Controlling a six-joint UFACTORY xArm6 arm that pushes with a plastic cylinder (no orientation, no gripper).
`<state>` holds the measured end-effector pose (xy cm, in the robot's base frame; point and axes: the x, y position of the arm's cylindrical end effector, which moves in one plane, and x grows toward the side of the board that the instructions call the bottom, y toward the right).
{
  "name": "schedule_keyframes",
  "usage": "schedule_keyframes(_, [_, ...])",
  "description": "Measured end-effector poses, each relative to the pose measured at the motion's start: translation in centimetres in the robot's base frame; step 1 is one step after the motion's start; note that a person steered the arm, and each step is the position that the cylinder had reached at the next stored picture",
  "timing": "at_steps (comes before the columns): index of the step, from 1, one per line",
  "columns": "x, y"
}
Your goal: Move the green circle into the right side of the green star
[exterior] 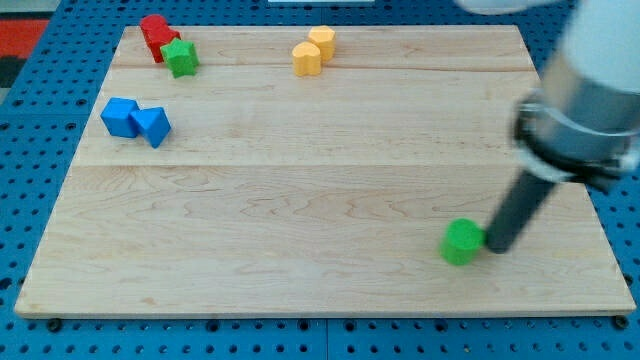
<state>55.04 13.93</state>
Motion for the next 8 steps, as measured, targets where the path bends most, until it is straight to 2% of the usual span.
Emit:
schedule_keyframes(1, [0.1, -7.1])
schedule_keyframes(2, [3.4, -10.7])
schedule_keyframes(3, [0.7, -16.6])
schedule_keyframes(5, [-6.9, -23.0])
schedule_keyframes(6, [-10.1, -24.2])
schedule_keyframes(8, [-11.5, -19.8])
